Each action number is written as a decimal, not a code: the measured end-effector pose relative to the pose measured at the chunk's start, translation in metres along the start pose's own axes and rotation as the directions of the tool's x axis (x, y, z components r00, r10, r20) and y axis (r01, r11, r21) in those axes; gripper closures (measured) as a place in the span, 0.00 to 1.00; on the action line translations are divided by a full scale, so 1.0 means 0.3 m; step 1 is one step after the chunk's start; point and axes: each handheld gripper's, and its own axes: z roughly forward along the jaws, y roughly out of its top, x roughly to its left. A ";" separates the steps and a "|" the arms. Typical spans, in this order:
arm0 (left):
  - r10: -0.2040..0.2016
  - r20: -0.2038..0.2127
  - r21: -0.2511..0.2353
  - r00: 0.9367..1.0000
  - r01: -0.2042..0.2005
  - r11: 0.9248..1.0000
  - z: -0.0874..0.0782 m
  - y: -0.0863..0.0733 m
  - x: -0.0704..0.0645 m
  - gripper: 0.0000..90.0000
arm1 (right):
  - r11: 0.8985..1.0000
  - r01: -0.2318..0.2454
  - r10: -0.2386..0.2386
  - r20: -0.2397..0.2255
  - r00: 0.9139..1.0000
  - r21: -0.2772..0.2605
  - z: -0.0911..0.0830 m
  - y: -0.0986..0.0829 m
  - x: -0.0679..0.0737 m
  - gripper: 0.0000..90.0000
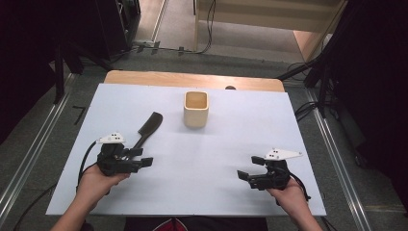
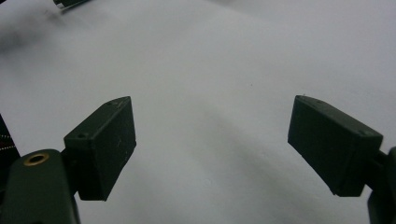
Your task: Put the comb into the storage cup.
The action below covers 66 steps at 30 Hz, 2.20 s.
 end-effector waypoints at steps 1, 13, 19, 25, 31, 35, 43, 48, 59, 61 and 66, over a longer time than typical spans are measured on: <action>0.004 0.005 0.000 1.000 -0.004 1.000 -0.003 -0.006 -0.004 0.36 | 1.000 0.000 0.000 0.000 1.000 0.000 0.000 0.000 0.000 0.15; 0.052 0.007 0.011 0.999 -0.052 0.999 -0.012 -0.022 -0.021 0.34 | 1.000 -0.004 0.004 -0.003 1.000 0.010 0.001 0.000 0.002 0.15; 0.083 -0.040 -0.001 0.996 -0.083 0.997 -0.038 -0.006 -0.011 0.31 | 1.000 -0.004 0.004 -0.003 1.000 0.010 0.002 -0.001 0.002 0.15; 0.053 -0.080 -0.019 0.995 -0.055 0.998 -0.065 0.007 0.021 0.28 | 1.000 -0.005 0.005 -0.005 1.000 0.010 0.002 0.000 0.003 0.15; 0.034 -0.113 -0.029 0.993 -0.038 0.999 -0.076 0.013 0.046 0.25 | 1.000 -0.004 0.004 -0.004 1.000 0.010 0.003 0.000 0.003 0.15; 0.038 -0.133 -0.006 0.990 -0.039 0.999 -0.068 0.018 0.065 0.24 | 1.000 -0.005 0.006 -0.003 1.000 0.010 0.004 0.000 0.003 0.15; 0.002 -0.183 -0.011 0.983 -0.004 1.000 -0.033 0.043 0.103 0.25 | 1.000 -0.006 0.006 0.000 1.000 0.011 0.005 0.000 0.002 0.15; -0.011 -0.188 -0.003 0.982 0.010 1.000 -0.012 0.042 0.127 0.27 | 1.000 -0.008 0.008 0.002 1.000 0.011 0.004 -0.001 0.001 0.15; -0.041 -0.203 0.010 0.978 0.044 0.999 0.020 0.018 0.142 0.30 | 1.000 -0.011 0.011 0.003 1.000 0.013 0.003 -0.001 0.001 0.15; -0.040 -0.224 0.017 0.974 0.045 0.999 0.029 0.014 0.142 0.30 | 1.000 -0.012 0.012 0.003 1.000 0.013 0.003 -0.001 0.001 0.15; -0.030 -0.247 0.025 0.969 0.037 0.999 0.034 0.004 0.143 0.31 | 1.000 -0.013 0.013 0.002 1.000 0.012 0.003 -0.001 0.000 0.15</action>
